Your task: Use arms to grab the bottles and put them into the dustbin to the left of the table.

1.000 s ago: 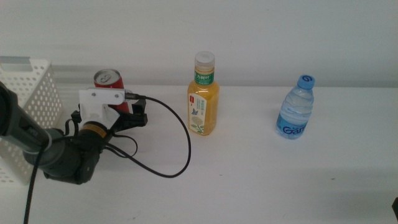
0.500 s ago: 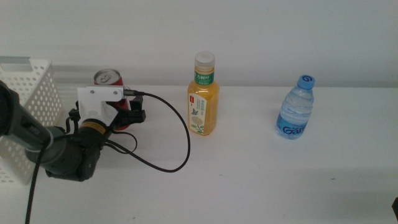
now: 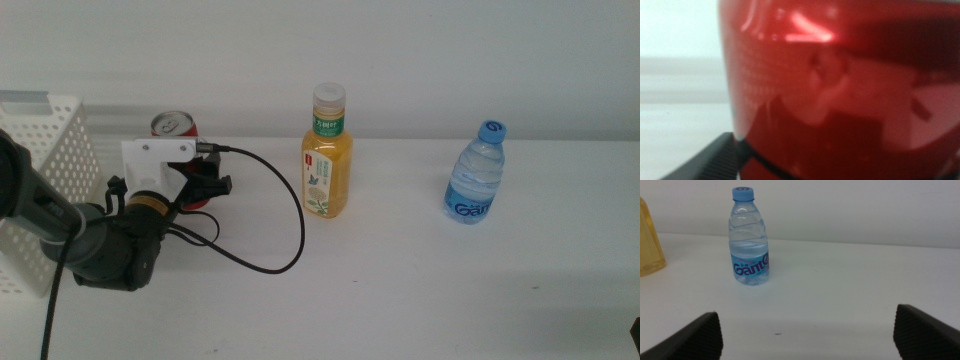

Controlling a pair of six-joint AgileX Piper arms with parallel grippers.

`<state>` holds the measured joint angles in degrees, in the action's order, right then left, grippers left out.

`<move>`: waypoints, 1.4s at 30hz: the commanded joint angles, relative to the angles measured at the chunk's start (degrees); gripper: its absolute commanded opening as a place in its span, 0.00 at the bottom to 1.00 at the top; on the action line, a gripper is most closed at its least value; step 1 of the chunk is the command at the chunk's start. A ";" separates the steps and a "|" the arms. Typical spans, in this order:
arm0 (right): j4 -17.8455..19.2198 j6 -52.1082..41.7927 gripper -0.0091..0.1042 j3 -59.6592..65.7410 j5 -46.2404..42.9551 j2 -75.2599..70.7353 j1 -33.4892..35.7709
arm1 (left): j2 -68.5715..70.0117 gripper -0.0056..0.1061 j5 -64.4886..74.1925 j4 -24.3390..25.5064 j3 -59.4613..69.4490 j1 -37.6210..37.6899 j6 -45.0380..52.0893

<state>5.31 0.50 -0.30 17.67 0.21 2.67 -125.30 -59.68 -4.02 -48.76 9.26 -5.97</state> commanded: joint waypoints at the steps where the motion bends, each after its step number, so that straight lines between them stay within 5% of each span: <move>1: 0.59 -0.50 0.88 2.47 -0.53 -2.29 -0.26 | -0.35 0.63 0.53 -0.47 -0.35 0.50 -0.05; 8: 0.59 -0.50 0.88 2.47 -0.53 -2.29 -0.26 | -0.35 0.03 0.86 0.55 -0.35 0.50 0.09; 26: 0.59 -0.50 0.88 2.47 -0.53 -2.29 -0.26 | 16.39 0.03 1.82 -0.58 15.57 0.50 5.97; 42: 0.59 -0.50 0.88 2.47 -0.53 -2.29 -0.26 | 41.19 0.03 28.48 -0.30 22.01 0.50 9.16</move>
<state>5.31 0.50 -0.30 17.67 0.21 2.67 -87.22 -33.56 -4.39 -26.79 9.26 3.07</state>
